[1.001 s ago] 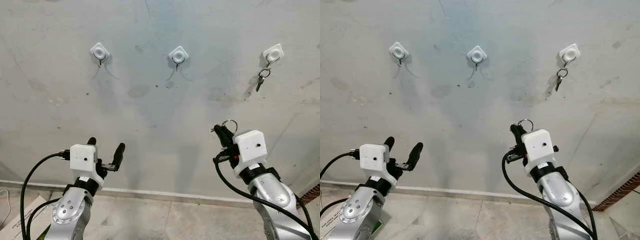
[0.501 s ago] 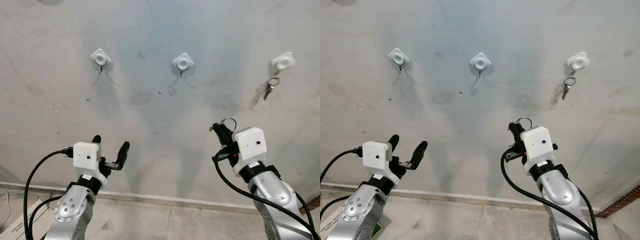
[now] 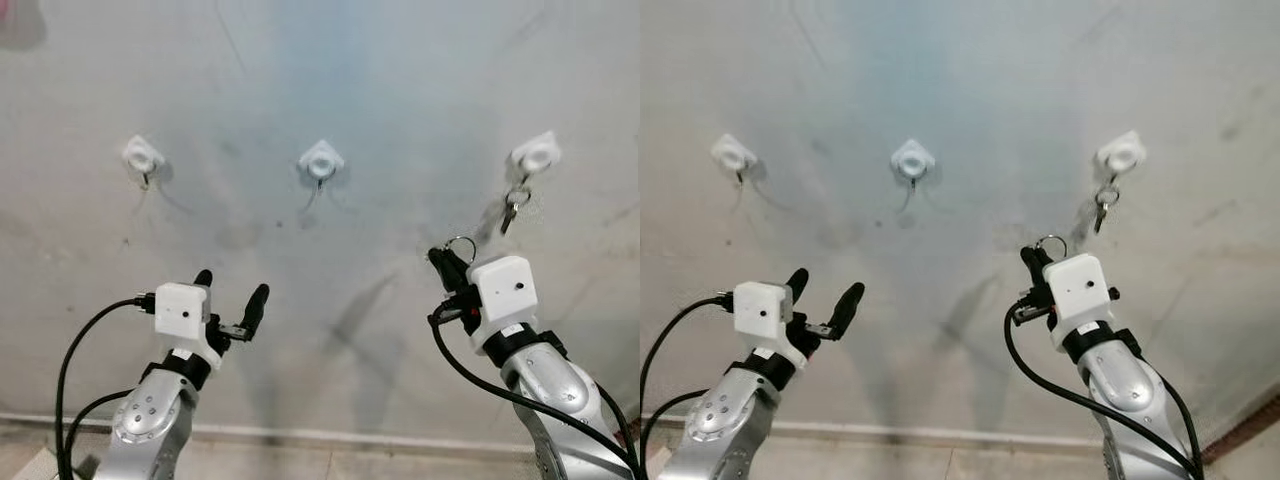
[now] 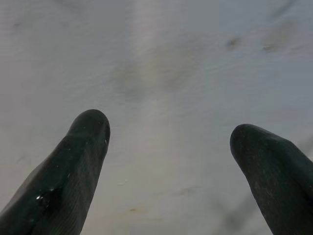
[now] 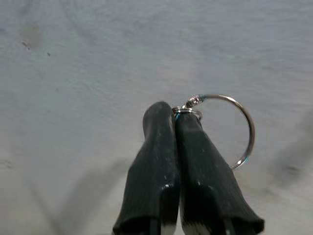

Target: Hang keys on a hook

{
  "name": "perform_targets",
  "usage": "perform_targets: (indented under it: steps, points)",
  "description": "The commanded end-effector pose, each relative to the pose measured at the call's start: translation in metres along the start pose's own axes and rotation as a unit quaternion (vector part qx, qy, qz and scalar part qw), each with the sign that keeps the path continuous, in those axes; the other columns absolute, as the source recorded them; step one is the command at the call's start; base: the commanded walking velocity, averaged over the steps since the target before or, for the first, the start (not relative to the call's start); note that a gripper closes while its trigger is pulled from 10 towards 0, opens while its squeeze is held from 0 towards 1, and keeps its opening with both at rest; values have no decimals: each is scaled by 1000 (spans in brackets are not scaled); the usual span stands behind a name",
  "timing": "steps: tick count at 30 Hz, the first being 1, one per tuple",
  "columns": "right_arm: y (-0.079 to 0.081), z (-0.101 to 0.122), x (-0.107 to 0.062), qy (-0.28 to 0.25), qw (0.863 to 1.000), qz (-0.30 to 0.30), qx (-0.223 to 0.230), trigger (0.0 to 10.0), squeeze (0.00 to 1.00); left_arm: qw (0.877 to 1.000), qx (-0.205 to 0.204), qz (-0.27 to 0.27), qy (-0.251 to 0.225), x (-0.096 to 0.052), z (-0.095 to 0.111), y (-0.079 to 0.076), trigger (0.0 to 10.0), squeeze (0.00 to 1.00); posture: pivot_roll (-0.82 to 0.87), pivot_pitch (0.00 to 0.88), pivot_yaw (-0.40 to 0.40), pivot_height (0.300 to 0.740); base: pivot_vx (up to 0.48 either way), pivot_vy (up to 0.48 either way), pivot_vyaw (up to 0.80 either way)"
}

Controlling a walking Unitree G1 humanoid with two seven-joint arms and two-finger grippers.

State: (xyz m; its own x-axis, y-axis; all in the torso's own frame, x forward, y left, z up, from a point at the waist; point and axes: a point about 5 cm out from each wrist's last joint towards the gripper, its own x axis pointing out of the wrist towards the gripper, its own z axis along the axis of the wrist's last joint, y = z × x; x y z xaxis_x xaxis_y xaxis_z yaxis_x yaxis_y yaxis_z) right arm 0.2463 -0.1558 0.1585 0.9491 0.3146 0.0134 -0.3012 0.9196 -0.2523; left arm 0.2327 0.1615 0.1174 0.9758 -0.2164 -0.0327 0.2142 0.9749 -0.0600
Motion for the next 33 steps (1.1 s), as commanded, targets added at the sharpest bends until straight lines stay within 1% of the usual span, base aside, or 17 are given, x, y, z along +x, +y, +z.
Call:
perform_targets:
  steps: [1, 5, 7, 9, 10, 12, 14, 16, 20, 21, 22, 25, 30, 32, 33]
  points:
    - [2, 5, 1, -9, 1000, 8, -1, 10000, 0, 1000, 7, 10, 2, -1, 1, 4, 10000, 0, -51, 15, 43, 740, 0, 0, 0]
    - [8, 12, 3, -26, 999, 24, -12, 10000, 0, 1000, 26, 14, -3, -3, 2, 6, 10000, 0, -46, 14, 42, 740, 0, 0, 0]
    - [10, 13, 2, -29, 999, 30, -17, 10000, 0, 999, 41, 5, -9, -5, 4, 3, 10000, 0, -45, 15, 41, 740, 0, 0, 0]
    - [15, 15, 1, -34, 998, 42, -25, 10000, 0, 999, 50, -12, -13, -8, 5, -2, 10000, 0, -41, 16, 39, 740, 0, 0, 0]
    - [15, 15, 1, -34, 998, 42, -25, 10000, 0, 999, 50, -12, -13, -8, 5, -2, 10000, 0, -41, 16, 39, 740, 0, 0, 0]
    - [23, 21, 1, -49, 996, 63, -35, 10000, 0, 998, 55, -28, -14, -9, 5, -6, 10000, 0, -38, 19, 38, 740, 0, 0, 0]
    - [30, 32, 7, -71, 994, 79, -41, 10000, 0, 998, 54, -29, -14, -9, 5, -6, 10000, 0, -38, 20, 37, 740, 0, 0, 0]
    - [35, 39, 12, -84, 992, 87, -36, 10000, 0, 998, 54, -30, -14, -8, 4, -6, 10000, 0, -38, 20, 37, 740, 0, 0, 0]
    - [46, 51, 20, -105, 988, 115, -18, 10000, 0, 998, 57, -33, -16, -8, 5, -8, 10000, 0, -29, 18, 34, 740, 0, 0, 0]
    - [51, 53, 22, -110, 985, 134, -10, 10000, 0, 998, 56, -34, -18, -8, 5, -8, 10000, 0, -26, 18, 33, 740, 0, 0, 0]
    - [51, 53, 22, -110, 985, 134, -10, 10000, 0, 998, 56, -34, -18, -8, 5, -8, 10000, 0, -26, 18, 33, 740, 0, 0, 0]
    - [60, 55, 23, -117, 978, 173, -18, 10000, 0, 998, 56, -37, -19, -9, 6, -9, 10000, 0, -21, 20, 30, 740, 0, 0, 0]
    - [63, 56, 26, -122, 975, 186, -28, 10000, 0, 998, 55, -37, -19, -8, 6, -9, 10000, 0, -19, 20, 29, 740, 0, 0, 0]
    - [64, 59, 32, -130, 973, 188, -31, 10000, 0, 998, 55, -37, -18, -8, 5, -10, 10000, 0, -17, 20, 28, 740, 0, 0, 0]
    - [64, 59, 32, -130, 973, 188, -31, 10000, 0, 998, 55, -37, -18, -8, 5, -10, 10000, 0, -17, 20, 28, 740, 0, 0, 0]
